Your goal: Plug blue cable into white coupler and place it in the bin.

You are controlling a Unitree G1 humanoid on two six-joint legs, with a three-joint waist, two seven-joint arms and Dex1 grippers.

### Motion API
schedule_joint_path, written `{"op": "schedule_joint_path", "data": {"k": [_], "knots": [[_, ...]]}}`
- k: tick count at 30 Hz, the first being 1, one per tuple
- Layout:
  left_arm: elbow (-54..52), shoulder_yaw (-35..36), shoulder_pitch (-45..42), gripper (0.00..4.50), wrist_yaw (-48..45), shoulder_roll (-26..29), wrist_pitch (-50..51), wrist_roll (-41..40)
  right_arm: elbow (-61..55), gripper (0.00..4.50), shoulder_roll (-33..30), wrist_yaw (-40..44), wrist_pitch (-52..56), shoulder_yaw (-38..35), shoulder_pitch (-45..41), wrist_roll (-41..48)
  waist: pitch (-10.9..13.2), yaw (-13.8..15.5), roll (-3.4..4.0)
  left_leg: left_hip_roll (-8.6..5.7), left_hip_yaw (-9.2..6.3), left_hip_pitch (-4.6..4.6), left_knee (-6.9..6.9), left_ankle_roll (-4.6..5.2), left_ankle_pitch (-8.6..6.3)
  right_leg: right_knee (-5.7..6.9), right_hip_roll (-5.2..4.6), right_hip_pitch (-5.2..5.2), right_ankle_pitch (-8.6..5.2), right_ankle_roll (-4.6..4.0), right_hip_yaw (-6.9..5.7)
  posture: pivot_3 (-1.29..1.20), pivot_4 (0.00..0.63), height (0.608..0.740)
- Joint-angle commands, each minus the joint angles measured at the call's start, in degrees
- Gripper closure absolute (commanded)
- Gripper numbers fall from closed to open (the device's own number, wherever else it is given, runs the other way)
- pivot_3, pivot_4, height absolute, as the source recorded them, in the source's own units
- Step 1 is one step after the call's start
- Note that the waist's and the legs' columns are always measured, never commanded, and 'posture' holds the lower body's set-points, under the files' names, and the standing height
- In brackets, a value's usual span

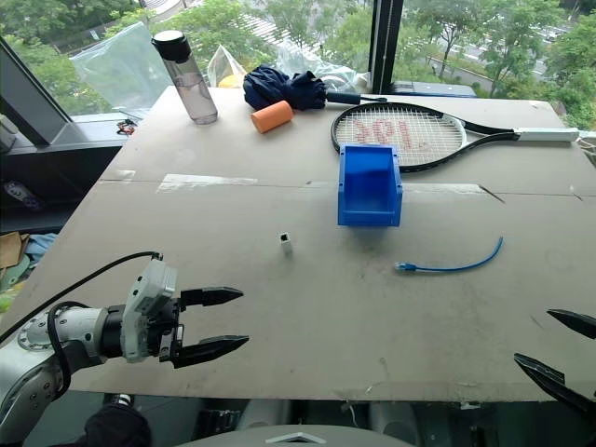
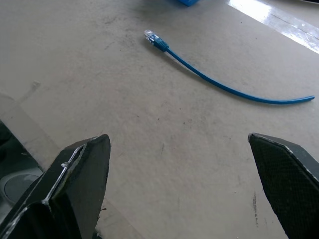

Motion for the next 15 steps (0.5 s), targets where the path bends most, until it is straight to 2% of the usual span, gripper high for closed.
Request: {"op": "schedule_joint_path", "data": {"k": [1, 4, 7, 10, 13, 15], "knots": [[-1.92, 0.6, -0.57, 0.02, 0.44, -1.6, -1.86, 0.05, -4.65, 0.0, -2.25, -5.33, 3.1, 2.06, -5.08, 0.97, 0.0, -0.02, 0.0, 0.0, 0.0, 0.0, 0.0, 0.0, 0.0, 0.0, 0.0, 0.0, 0.0, 0.0, 0.0, 0.0, 0.15, 0.74], [-4.75, -0.43, -1.05, 0.02, 1.69, -3.33, -2.97, 0.49, -10.81, 0.0, -6.84, -13.67, 12.15, 10.88, -14.66, 2.06, 0.02, -1.12, -0.05, 0.05, 0.06, 0.05, 0.03, 0.0, 0.0, 0.01, 0.03, -0.03, 0.01, 0.0, 0.14, 0.0, 0.15, 0.74], [-6.55, -2.69, -2.3, 0.02, 1.69, -3.67, -3.55, 1.76, -8.84, 0.0, -12.84, -17.48, 20.21, 23.64, -27.21, -1.43, -0.03, -0.94, -0.14, -0.12, 0.11, 0.12, 0.06, 0.01, 0.01, 0.08, 0.04, -0.08, 0.06, -0.06, 0.06, 0.0, 0.15, 0.74], [-7.34, -4.04, -3.27, 0.02, 1.94, -3.62, -3.66, 2.31, -6.09, 0.0, -14.28, -17.82, 22.75, 30.53, -35.25, -1.83, -0.01, 0.29, -0.15, -0.33, 0.04, -0.07, -0.02, 0.03, 0.02, 0.09, 0.03, -0.2, 0.16, -0.29, -0.04, 0.0, 0.15, 0.74], [-10.76, -4.63, -3.65, 0.02, 4.12, -3.86, -2.29, 1.44, 2.3, 0.0, -14.64, -16.42, 23.52, 45.48, -48.65, -9.77, 0.04, 0.43, -0.2, -0.32, 0.08, -0.16, -0.08, 0.04, 0.01, 0.02, 0.06, -0.22, 0.16, -0.27, -0.04, 0.0, 0.15, 0.74], [-13.07, -4.46, -3.31, 0.02, 5.87, -4.06, -1.27, 0.49, 6.51, 0.0, -13.59, -14.7, 22.25, 51.23, -53.55, -12.74, 0.03, 0.17, -0.25, -0.32, 0.11, -0.17, -0.07, 0.05, 0.01, 0.01, 0.05, -0.23, 0.16, -0.27, 0.0, 0.0, 0.15, 0.74]]}}
